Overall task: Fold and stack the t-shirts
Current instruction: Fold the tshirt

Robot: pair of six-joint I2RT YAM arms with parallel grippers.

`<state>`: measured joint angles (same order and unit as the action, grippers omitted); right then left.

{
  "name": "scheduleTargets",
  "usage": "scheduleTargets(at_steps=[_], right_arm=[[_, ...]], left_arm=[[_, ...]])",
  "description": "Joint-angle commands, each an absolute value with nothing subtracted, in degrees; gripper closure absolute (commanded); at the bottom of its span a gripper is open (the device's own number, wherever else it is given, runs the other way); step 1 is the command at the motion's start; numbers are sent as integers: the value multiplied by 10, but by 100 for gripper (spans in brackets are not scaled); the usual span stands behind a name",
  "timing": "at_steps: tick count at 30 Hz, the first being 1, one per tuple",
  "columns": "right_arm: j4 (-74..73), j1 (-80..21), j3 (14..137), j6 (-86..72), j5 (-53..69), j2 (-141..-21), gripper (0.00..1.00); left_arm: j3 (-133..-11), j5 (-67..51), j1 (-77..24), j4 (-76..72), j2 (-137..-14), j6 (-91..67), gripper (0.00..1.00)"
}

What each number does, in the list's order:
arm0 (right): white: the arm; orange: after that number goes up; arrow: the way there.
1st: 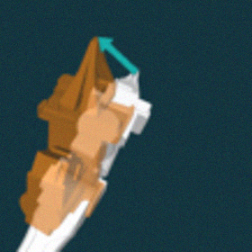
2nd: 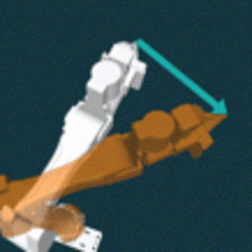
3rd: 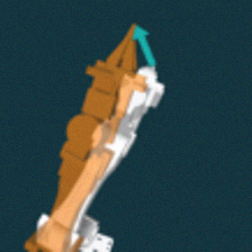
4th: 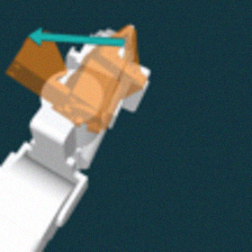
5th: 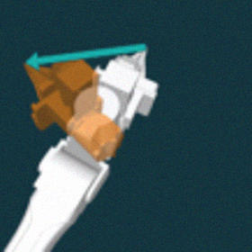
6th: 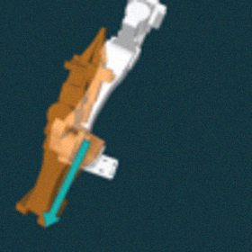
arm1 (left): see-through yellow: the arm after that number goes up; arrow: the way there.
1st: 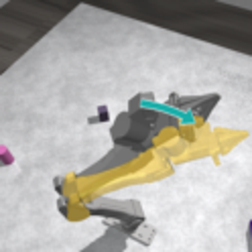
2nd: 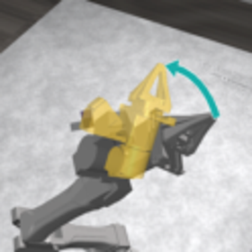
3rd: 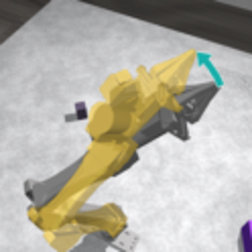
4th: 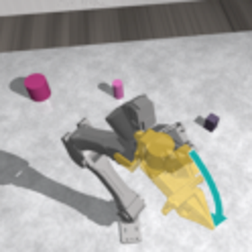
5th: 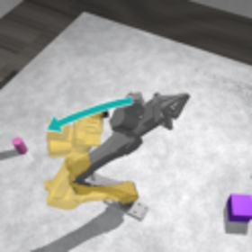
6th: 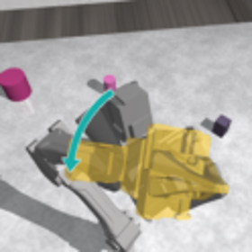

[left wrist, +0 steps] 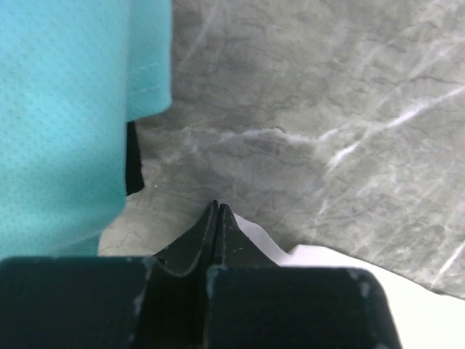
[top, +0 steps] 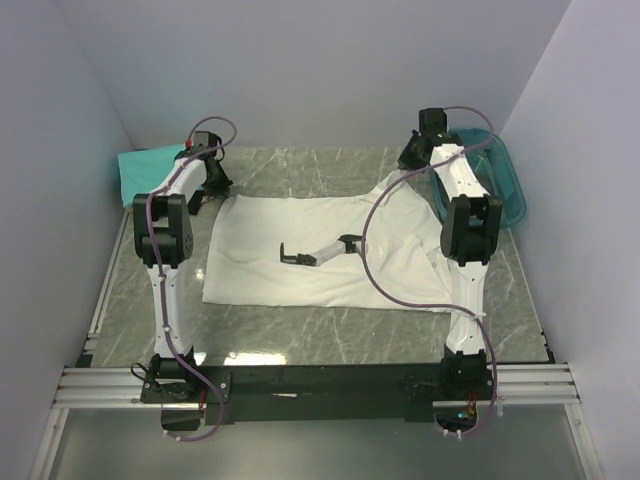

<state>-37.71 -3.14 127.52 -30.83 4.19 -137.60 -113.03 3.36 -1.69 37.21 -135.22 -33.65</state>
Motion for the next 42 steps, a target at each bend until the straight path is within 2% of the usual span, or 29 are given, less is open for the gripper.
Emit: scheduleTargets(at_steps=[1, 6, 16, 24, 42], right_arm=[[-370, -35, 1313, -313, 42, -1314, 100], [-374, -35, 1307, -312, 40, -1296, 100], [-383, -34, 1208, -303, 36, -1207, 100], [-413, -37, 1121, -294, 41, -1122, 100], [-448, -52, 837, -323, 39, -890, 100]], left_arm=[[-1120, 7, -18, 329, -1306, -333, 100], [-1094, -6, -15, 272, -1260, -337, 100], [-959, -53, -11, 148, -1147, -316, 100], [-908, -52, -11, 165, -1122, -294, 100], [-820, -2, -11, 225, -1078, -254, 100]])
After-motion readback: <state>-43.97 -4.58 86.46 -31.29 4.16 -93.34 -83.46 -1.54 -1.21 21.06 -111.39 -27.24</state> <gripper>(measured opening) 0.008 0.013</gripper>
